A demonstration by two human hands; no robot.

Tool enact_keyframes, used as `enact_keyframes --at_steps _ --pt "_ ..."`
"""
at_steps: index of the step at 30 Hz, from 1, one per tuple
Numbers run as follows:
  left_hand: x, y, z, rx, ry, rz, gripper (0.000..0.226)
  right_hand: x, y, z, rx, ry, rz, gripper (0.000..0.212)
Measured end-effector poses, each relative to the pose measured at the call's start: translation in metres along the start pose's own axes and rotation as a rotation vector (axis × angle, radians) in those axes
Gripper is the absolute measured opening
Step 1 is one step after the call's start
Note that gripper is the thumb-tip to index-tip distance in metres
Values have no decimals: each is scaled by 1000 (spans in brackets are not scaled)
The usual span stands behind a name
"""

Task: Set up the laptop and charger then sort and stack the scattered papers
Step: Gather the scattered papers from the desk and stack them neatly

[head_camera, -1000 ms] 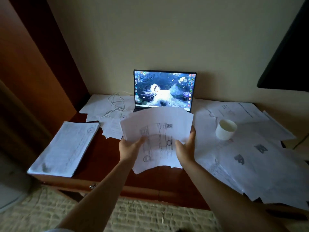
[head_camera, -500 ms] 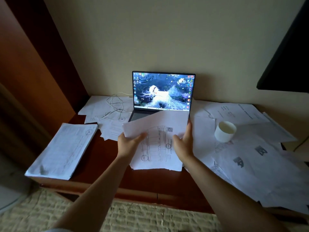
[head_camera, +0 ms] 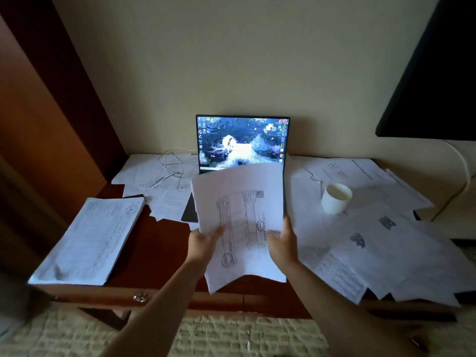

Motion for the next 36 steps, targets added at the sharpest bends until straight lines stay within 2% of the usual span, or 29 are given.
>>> enact_keyframes --at_steps 3,9,13,15,18,23,26,28,31,32,34,36 --pt "-19 -4 -4 -22 -81 -9 19 -20 4 -14 79 51 47 59" --pt "-52 -46 -9 30 -219 -142 21 -67 32 -45 249 188 161 55" --pt "-83 -68 11 91 -270 -183 21 -90 57 -69 227 261 196 50" --pt "-95 -69 26 149 -309 -157 12 -94 68 -82 209 257 204 47" --pt "-108 -73 45 156 -342 -139 10 -91 94 -102 170 260 243 34" --pt "-115 -84 77 115 -269 -134 16 -60 149 -128 159 214 362 28" --pt "-117 -91 105 90 -211 -138 15 -31 186 -141 92 107 428 13" --pt "-118 -99 125 92 -187 -156 15 -15 211 -148 164 63 487 9" --pt "-115 -115 156 123 -127 -194 14 14 246 -164 201 88 625 5" --pt "-114 -119 162 134 -100 -202 14 24 253 -167 204 107 670 8" --pt "-114 -125 171 168 -54 -210 13 38 260 -172 218 144 764 31" --pt "-115 -130 183 215 -6 -205 12 55 271 -175 247 101 846 47"
Point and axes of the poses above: each hand's wrist, its own x-axis towards the middle knuckle, its own z-axis out of the palm, y = z × x, the point moved 4 cm from there along x, towards the middle knuckle, and after that the axes turned 15 degrees about -x, right-handed, at the moved point
